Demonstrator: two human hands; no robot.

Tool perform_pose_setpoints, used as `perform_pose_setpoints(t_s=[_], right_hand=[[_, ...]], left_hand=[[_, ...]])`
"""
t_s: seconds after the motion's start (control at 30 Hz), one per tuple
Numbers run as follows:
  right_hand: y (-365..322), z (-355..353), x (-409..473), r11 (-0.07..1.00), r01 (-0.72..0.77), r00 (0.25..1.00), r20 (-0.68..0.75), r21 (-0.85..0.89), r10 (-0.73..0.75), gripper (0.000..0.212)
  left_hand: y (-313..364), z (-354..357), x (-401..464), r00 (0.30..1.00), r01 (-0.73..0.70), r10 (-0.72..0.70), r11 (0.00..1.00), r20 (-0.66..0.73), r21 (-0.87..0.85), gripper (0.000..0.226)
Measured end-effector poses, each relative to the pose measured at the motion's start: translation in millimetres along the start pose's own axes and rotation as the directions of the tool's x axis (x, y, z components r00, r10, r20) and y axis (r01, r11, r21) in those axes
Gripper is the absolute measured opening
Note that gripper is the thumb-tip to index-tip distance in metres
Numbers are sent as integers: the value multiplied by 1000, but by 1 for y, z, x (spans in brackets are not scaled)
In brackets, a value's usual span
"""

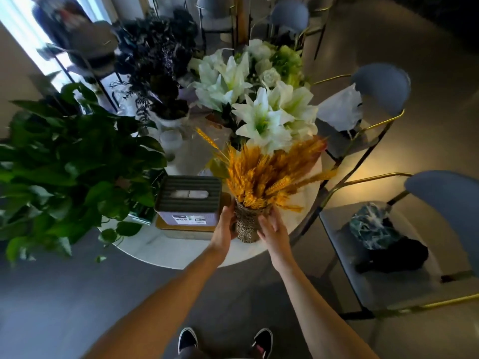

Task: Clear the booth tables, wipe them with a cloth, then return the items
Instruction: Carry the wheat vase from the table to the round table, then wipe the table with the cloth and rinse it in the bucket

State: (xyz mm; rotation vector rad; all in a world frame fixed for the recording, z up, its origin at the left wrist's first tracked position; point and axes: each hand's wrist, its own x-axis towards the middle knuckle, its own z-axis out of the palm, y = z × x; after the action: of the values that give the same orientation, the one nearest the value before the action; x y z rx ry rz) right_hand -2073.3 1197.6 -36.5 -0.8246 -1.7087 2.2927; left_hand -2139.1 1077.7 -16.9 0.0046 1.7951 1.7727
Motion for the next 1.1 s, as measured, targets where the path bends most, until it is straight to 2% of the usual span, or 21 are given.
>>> perform_pose_setpoints(t_s=[0.1, 0.17, 0.23, 0.37, 0.5, 0.57, 0.67, 0.77, 0.87, 1.0, 1.1], right_hand=[[-1, 5, 5, 998, -44, 999, -16, 43, 45, 54], [-4, 8, 8, 997, -56, 998, -15, 43, 57, 39], [-8, 11, 9, 996, -72, 997, -15, 54, 73, 30], [-10, 10, 9, 995, -82, 996, -15, 57, 83, 38], [-6, 10, 2, 999, -45, 994, -100, -14, 43, 24], [-7, 11, -5, 999, -47, 994, -96, -24, 45, 31], [-7, 13, -17, 998, -58, 994, -87, 10, 59, 54], [-11, 21, -33, 996, -60, 978, -197, 70, 73, 53], [-16, 34, -52, 996, -38, 951, -304, 80, 61, 34], [-11, 53, -77, 989, -8, 869, -488, 146, 79, 46], [-8, 69, -107, 984, 28, 813, -576, 179, 82, 32]], left_hand=[[0, 1, -1, 1000, 26, -26, 1000, -17, 0, 49], [-2, 3, -1, 998, 61, -61, 998, -20, -19, 50], [-3, 3, -2, 995, 100, -101, 994, -11, -35, 55], [-4, 2, -3, 993, 117, -117, 992, 0, -37, 76], [-2, -2, -7, 994, 107, -107, 994, 10, 6, 63], [-3, -6, -9, 996, 74, -75, 997, 41, 30, 67], [-5, -13, -13, 994, 52, -55, 998, 98, 39, 81], [-8, -22, -14, 989, 39, -48, 997, 138, 65, 90], [-7, -31, -20, 981, 1, -20, 995, 195, 98, 72], [8, -42, -42, 954, -30, -16, 988, 300, 149, 42], [16, -50, -59, 919, -13, -68, 979, 388, 202, 31]])
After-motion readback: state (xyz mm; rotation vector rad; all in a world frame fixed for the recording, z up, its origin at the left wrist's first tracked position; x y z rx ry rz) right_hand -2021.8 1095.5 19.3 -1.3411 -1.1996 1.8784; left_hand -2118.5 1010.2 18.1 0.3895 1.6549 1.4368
